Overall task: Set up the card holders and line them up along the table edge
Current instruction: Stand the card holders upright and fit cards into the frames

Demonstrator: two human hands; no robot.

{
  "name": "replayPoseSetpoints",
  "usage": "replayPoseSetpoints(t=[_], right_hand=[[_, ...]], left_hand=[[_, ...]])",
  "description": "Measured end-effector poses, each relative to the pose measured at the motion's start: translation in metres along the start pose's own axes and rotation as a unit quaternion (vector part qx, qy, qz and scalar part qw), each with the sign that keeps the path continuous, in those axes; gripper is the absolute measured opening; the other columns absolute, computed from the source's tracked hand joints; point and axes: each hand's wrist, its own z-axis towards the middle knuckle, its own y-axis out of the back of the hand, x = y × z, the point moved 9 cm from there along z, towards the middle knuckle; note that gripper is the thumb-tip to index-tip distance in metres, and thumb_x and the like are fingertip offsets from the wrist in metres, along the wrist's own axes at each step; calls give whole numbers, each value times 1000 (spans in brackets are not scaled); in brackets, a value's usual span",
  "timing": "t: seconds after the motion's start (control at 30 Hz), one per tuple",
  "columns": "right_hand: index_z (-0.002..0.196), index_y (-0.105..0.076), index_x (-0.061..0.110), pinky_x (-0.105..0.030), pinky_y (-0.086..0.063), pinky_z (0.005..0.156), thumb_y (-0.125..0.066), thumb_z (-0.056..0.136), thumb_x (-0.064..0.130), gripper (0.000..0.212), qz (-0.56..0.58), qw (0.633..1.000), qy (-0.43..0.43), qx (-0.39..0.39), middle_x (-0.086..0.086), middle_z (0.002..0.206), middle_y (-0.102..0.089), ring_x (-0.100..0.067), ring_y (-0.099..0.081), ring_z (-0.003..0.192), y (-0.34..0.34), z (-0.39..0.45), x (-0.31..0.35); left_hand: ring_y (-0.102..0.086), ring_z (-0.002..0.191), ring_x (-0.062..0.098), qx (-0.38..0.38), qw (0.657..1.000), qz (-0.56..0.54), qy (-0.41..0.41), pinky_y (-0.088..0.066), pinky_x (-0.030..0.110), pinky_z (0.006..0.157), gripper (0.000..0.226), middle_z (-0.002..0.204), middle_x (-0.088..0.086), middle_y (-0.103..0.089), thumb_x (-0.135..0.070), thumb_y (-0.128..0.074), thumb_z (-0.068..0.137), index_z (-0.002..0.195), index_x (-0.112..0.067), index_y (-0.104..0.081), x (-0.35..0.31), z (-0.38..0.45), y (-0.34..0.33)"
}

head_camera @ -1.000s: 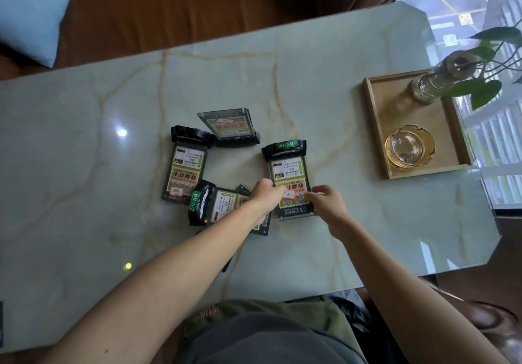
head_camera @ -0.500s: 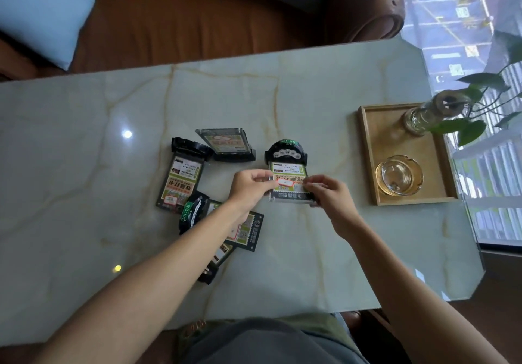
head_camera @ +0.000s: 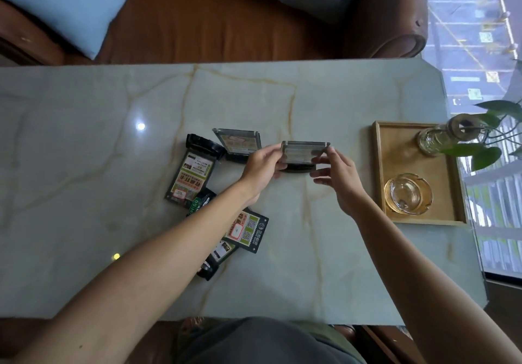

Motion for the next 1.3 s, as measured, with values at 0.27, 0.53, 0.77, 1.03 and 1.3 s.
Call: replayPoseSetpoints(t=[0.27, 0.53, 0.77, 1.03, 1.3], right_hand=[[132, -51, 23, -35, -57, 71, -57, 98, 32, 36, -40, 998, -32, -49, -6, 104, -69, -21, -69, 75, 1, -6, -30], [95, -67, 8, -30, -54, 60, -65, 94, 19, 11, -76, 977, -195, 39, -10, 84, -66, -18, -62, 63, -72, -70, -139], [98, -67, 0, -33, -57, 61, -71, 91, 21, 22, -23, 961, -273, -22, -12, 85, -65, -21, -67, 66, -118, -120, -209], [100, -58, 4, -35, -61, 67, -65, 94, 8, 10, 155, 945, -262, -115, -12, 88, -71, -22, -68, 72, -140, -125, -218], [91, -54, 8, -40, -62, 70, -64, 94, 11, 11, 169, 974, -111, -98, -16, 88, -74, -28, -75, 78, -142, -112, -144]], left_hand=[[-58, 127, 21, 11, 975, 221, -19, -45, 32, 106, 49, 136, 3, -62, -20, -60, 97, 145, -15, -50, 12, -5, 29], [-47, 136, 28, 134, 805, 577, 2, -40, 45, 113, 59, 151, 9, -46, -25, -62, 94, 148, -15, -42, 84, -16, 69], [-47, 136, 27, 182, 703, 682, -89, -34, 49, 115, 65, 148, 6, -49, -25, -69, 89, 147, -16, -41, 103, -20, 80], [-53, 123, 28, 144, 658, 723, -156, -39, 49, 107, 56, 132, 8, -56, -32, -71, 89, 138, -19, -50, 102, -15, 100], [-62, 107, 24, 176, 783, 587, -107, -56, 37, 88, 42, 122, 6, -56, -37, -63, 95, 134, -22, -58, 67, -15, 132]])
